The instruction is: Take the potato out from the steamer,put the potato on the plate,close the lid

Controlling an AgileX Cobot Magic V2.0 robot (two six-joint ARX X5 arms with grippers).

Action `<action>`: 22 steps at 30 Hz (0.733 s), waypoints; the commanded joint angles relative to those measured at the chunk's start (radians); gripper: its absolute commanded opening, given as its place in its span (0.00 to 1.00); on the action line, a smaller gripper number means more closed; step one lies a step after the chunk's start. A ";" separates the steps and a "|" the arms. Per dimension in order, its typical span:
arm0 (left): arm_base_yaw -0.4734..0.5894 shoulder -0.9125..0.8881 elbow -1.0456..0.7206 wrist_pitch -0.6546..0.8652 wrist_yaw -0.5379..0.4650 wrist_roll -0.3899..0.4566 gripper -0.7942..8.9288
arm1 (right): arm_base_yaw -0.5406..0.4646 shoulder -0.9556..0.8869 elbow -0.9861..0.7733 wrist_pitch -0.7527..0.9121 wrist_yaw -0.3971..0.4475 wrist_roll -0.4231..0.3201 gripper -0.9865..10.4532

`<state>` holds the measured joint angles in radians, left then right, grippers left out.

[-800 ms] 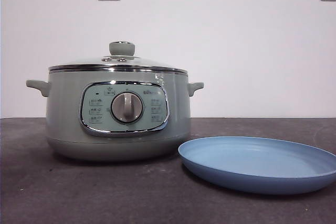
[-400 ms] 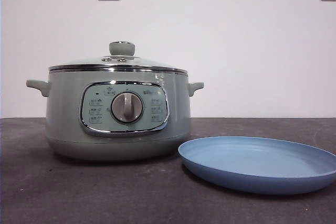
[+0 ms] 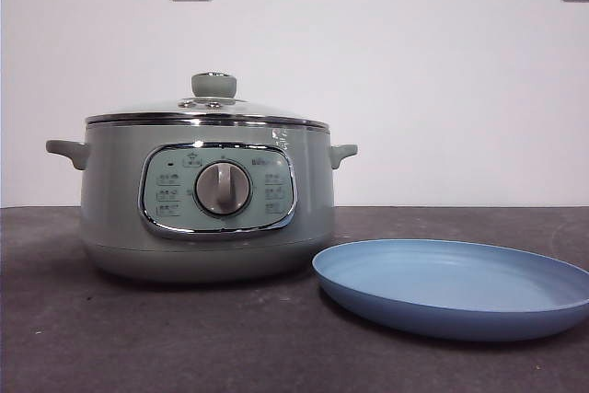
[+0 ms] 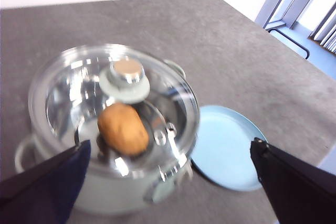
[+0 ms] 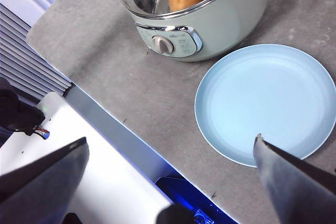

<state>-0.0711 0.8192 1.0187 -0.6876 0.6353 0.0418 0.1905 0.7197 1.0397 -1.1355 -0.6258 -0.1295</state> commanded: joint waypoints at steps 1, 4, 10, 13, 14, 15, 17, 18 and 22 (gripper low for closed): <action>-0.057 0.107 0.058 0.043 -0.045 0.014 0.76 | 0.002 0.001 0.005 0.005 -0.001 0.001 0.66; -0.116 0.210 0.120 0.076 -0.104 0.021 0.76 | 0.002 0.000 0.005 0.004 0.000 0.001 0.66; -0.225 0.427 0.245 0.128 -0.234 0.069 0.76 | 0.002 0.003 0.005 0.005 0.000 0.001 0.66; -0.261 0.518 0.286 0.170 -0.282 0.077 0.76 | 0.002 0.008 0.005 0.005 0.000 0.001 0.66; -0.270 0.542 0.294 0.182 -0.296 0.083 0.76 | 0.002 0.010 0.005 0.005 0.000 0.001 0.66; -0.280 0.571 0.302 0.200 -0.305 0.089 0.76 | 0.002 0.012 0.005 0.005 0.000 0.001 0.66; -0.294 0.618 0.316 0.211 -0.330 0.093 0.76 | 0.002 0.014 0.005 0.005 0.000 0.001 0.66; -0.300 0.649 0.325 0.216 -0.344 0.095 0.76 | 0.002 0.016 0.005 0.005 0.000 0.001 0.66; -0.308 0.728 0.330 0.237 -0.374 0.103 0.76 | 0.002 0.021 0.005 0.005 0.000 0.001 0.66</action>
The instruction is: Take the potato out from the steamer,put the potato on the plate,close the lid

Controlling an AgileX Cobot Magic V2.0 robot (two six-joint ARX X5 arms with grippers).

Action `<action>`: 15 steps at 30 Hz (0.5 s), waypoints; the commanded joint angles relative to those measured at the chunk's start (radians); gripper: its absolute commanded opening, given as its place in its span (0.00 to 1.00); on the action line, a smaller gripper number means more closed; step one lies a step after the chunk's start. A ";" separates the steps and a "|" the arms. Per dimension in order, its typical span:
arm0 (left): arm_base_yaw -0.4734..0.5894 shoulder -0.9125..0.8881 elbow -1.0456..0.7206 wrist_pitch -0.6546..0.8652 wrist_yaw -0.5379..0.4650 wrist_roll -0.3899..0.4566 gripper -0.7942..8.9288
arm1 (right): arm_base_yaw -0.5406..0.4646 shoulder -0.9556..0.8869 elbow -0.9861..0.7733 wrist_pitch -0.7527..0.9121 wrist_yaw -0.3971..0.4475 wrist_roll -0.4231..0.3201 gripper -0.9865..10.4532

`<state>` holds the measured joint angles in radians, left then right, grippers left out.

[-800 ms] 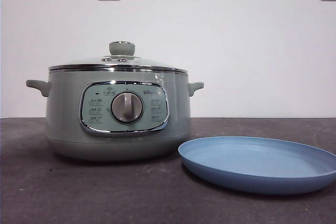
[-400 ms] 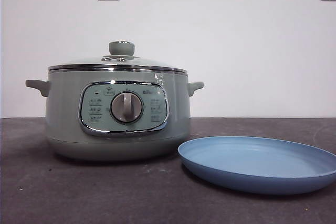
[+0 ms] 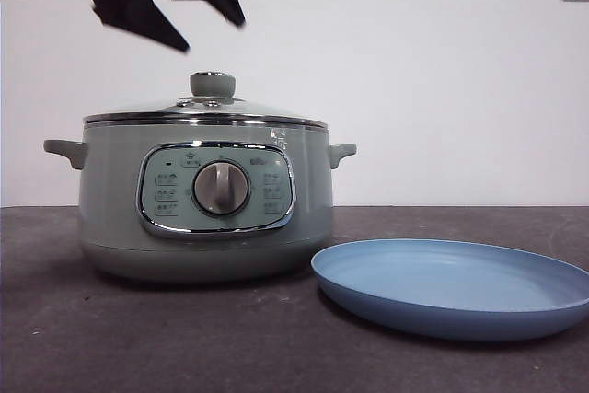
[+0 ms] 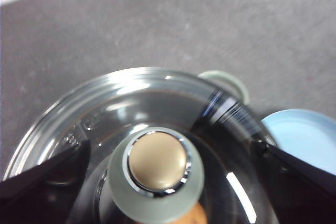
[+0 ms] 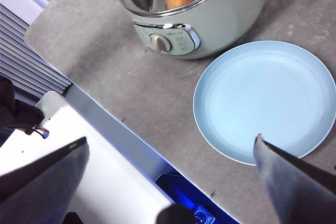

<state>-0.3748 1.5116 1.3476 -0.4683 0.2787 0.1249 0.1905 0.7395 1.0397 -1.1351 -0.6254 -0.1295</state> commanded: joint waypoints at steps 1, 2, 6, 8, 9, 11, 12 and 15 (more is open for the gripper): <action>-0.007 0.047 0.002 0.019 -0.025 0.020 0.76 | 0.002 0.002 0.005 0.004 -0.001 0.001 0.66; -0.009 0.062 0.002 0.027 -0.026 0.020 0.76 | 0.002 0.002 0.005 0.004 -0.001 0.000 0.66; -0.014 0.093 0.002 0.033 -0.043 0.020 0.76 | 0.002 0.002 0.005 0.004 0.000 0.000 0.66; -0.018 0.097 0.002 0.029 -0.044 0.020 0.76 | 0.002 0.002 0.005 0.004 0.000 0.000 0.66; -0.019 0.097 0.002 0.030 -0.045 0.020 0.76 | 0.002 0.003 0.005 0.005 0.001 0.000 0.66; -0.019 0.097 0.002 0.032 -0.049 0.019 0.72 | 0.002 0.006 0.005 0.005 0.003 0.000 0.66; -0.021 0.097 0.002 0.031 -0.051 0.019 0.65 | 0.002 0.009 0.005 0.005 0.003 0.000 0.66; -0.024 0.097 0.002 0.017 -0.050 0.019 0.42 | 0.002 0.013 0.005 0.005 0.003 0.000 0.66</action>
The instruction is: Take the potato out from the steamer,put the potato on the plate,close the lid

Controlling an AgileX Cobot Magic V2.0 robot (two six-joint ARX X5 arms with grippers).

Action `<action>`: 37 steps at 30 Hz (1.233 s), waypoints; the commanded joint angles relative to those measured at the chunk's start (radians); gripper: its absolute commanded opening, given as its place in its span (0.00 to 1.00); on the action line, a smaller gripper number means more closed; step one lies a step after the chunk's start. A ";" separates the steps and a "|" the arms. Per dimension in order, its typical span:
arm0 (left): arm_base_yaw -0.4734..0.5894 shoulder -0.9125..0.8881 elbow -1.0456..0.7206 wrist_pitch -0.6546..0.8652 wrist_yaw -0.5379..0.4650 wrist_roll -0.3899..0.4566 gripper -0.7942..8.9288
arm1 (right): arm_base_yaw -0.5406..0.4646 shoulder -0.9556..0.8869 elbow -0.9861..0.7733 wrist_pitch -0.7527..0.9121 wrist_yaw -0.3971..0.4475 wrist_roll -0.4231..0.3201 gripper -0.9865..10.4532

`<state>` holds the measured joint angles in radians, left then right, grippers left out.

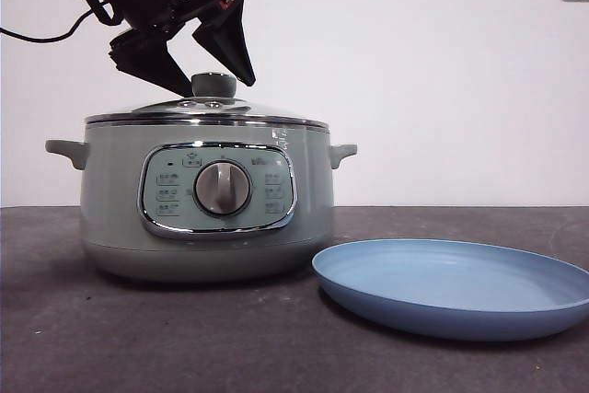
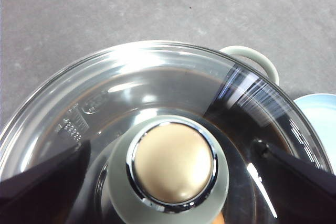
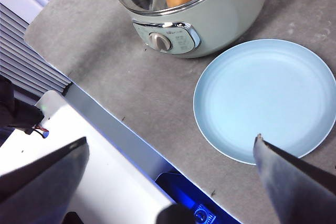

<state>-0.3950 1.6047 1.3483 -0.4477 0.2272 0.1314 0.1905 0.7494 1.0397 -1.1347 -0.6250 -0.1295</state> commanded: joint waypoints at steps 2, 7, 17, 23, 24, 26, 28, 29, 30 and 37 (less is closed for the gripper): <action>-0.004 0.004 0.001 -0.018 0.002 0.012 0.32 | 0.002 0.003 0.005 0.004 0.002 0.000 0.66; -0.004 0.004 0.001 -0.038 0.008 0.012 0.27 | 0.002 0.003 0.005 0.004 0.002 0.000 0.66; -0.004 0.002 0.001 -0.035 0.010 0.003 0.07 | 0.002 0.003 0.005 0.005 0.002 0.000 0.66; -0.003 -0.041 0.001 -0.026 0.010 0.000 0.07 | 0.002 0.006 0.005 0.007 0.002 0.027 0.66; -0.003 -0.056 0.001 -0.024 0.010 0.000 0.07 | 0.002 0.011 0.005 0.011 0.002 0.039 0.66; -0.002 -0.085 0.001 -0.026 0.010 0.000 0.07 | 0.002 0.019 0.005 0.019 0.001 0.054 0.66; -0.002 -0.121 0.001 -0.029 0.009 0.000 0.07 | 0.002 0.034 0.005 0.039 -0.006 0.068 0.66; -0.002 -0.140 0.001 -0.031 0.009 -0.001 0.07 | 0.002 0.040 0.005 0.051 -0.005 0.076 0.66; -0.002 -0.162 0.001 -0.034 0.008 -0.001 0.07 | 0.003 0.049 0.005 0.068 -0.006 0.084 0.66; 0.015 -0.348 0.001 -0.147 -0.018 -0.009 0.07 | 0.072 0.140 0.006 0.270 -0.005 0.213 0.66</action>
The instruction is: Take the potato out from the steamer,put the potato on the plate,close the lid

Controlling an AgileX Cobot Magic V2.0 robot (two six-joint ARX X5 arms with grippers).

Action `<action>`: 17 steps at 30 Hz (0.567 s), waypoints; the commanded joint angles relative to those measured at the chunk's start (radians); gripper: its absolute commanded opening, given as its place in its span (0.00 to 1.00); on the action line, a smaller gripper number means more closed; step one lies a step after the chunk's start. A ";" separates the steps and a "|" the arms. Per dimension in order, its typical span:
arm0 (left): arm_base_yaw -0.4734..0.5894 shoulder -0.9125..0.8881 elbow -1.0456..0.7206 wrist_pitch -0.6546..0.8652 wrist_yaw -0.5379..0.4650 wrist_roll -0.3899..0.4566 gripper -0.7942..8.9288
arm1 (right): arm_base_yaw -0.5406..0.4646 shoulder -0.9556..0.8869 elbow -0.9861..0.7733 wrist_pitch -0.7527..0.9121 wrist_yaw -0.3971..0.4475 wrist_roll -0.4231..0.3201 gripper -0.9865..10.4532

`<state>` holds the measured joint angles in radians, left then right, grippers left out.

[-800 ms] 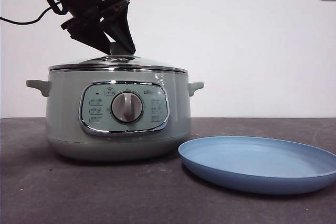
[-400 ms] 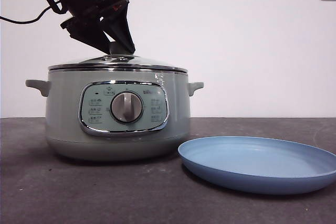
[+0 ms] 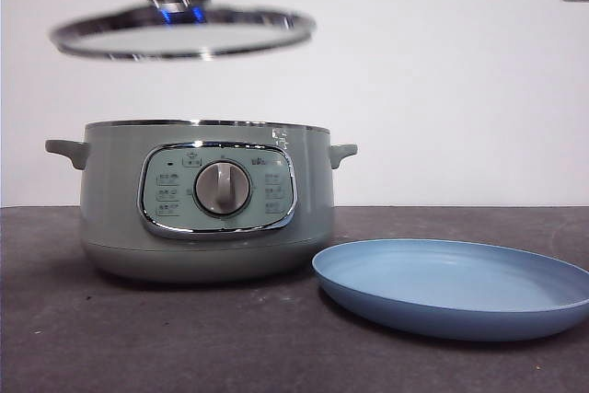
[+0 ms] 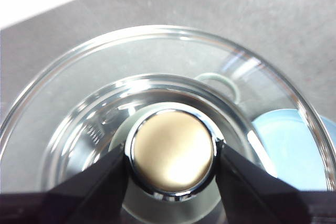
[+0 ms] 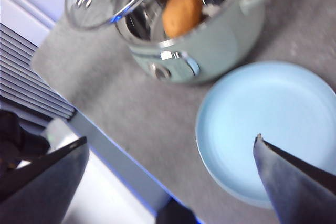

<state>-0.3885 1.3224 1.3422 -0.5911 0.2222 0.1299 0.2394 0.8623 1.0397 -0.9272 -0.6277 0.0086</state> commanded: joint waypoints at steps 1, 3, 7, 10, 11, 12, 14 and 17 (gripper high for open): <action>0.011 -0.097 0.007 -0.026 -0.030 -0.007 0.07 | 0.040 0.047 0.008 0.101 -0.001 0.095 0.66; 0.016 -0.158 0.007 -0.070 -0.071 -0.007 0.07 | 0.078 0.095 0.018 0.169 0.001 0.121 0.65; 0.033 -0.279 0.007 -0.166 -0.120 -0.007 0.07 | 0.179 0.222 0.069 0.276 0.032 0.167 0.60; 0.051 -0.362 0.007 -0.249 -0.180 -0.007 0.07 | 0.253 0.346 0.148 0.307 0.100 0.166 0.61; 0.058 -0.389 0.007 -0.279 -0.204 -0.010 0.07 | 0.276 0.391 0.181 0.314 0.121 0.165 0.61; 0.065 -0.414 0.007 -0.307 -0.222 -0.014 0.07 | 0.298 0.439 0.218 0.319 0.138 0.163 0.61; 0.079 -0.454 0.007 -0.356 -0.224 -0.022 0.07 | 0.335 0.531 0.295 0.320 0.175 0.158 0.61; 0.092 -0.516 0.007 -0.413 -0.225 -0.030 0.07 | 0.380 0.674 0.426 0.315 0.238 0.154 0.61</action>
<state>-0.2996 0.8291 1.3422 -1.0454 -0.0093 0.1120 0.6109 1.4952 1.4349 -0.6151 -0.4019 0.1616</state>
